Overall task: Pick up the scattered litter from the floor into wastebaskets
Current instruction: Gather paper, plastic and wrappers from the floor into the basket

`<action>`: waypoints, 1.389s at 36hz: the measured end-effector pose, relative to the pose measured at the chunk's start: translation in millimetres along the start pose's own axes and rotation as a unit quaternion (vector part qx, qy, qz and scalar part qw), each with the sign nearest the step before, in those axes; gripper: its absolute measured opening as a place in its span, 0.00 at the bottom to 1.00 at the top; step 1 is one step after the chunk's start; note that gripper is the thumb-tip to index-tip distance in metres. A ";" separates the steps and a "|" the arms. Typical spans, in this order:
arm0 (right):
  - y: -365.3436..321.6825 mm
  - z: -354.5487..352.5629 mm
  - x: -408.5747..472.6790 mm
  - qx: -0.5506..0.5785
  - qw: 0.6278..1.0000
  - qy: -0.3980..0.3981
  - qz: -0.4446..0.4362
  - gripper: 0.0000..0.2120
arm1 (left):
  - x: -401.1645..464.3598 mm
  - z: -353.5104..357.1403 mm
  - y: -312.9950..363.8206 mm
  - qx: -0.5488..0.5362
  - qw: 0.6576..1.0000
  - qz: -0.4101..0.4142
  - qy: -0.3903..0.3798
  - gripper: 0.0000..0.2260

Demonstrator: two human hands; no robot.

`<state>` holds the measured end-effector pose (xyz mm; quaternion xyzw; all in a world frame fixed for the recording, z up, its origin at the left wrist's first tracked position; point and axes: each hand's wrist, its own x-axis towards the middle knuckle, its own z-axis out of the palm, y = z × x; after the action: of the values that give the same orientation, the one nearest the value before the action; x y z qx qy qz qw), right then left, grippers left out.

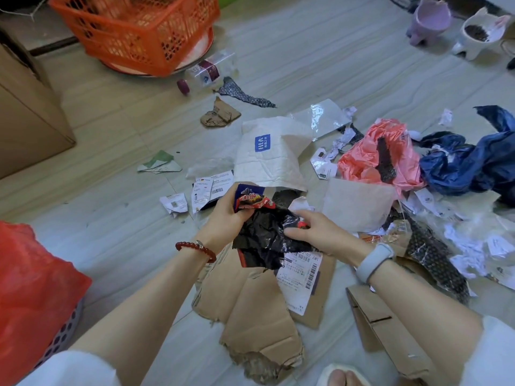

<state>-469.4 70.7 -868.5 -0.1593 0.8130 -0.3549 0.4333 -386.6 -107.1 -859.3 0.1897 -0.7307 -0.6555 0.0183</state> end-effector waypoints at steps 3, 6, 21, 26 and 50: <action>-5.4 5.6 -0.2 0.154 0.986 0.060 0.036 0.10 | -2.8 6.8 0.0 0.103 0.993 0.061 -0.009 0.17; -9.2 8.3 4.8 0.394 0.914 0.030 0.094 0.06 | -10.5 15.8 0.2 0.180 0.980 0.079 -0.034 0.22; -22.2 16.0 -1.0 0.550 0.832 -0.070 0.001 0.08 | -17.8 26.7 -13.1 0.249 0.956 0.071 -0.135 0.28; -20.6 12.3 2.9 0.547 0.836 -0.034 0.021 0.06 | -17.2 25.4 -7.9 0.251 0.958 0.079 -0.111 0.24; 10.0 12.5 -0.3 0.192 0.954 0.227 -0.043 0.05 | -3.9 27.6 -19.5 0.101 0.993 -0.056 -0.024 0.13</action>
<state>-458.5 72.4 -880.1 -0.0233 0.7988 -0.5492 0.2443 -385.7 -81.0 -881.1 0.2148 -0.7816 -0.5830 -0.0551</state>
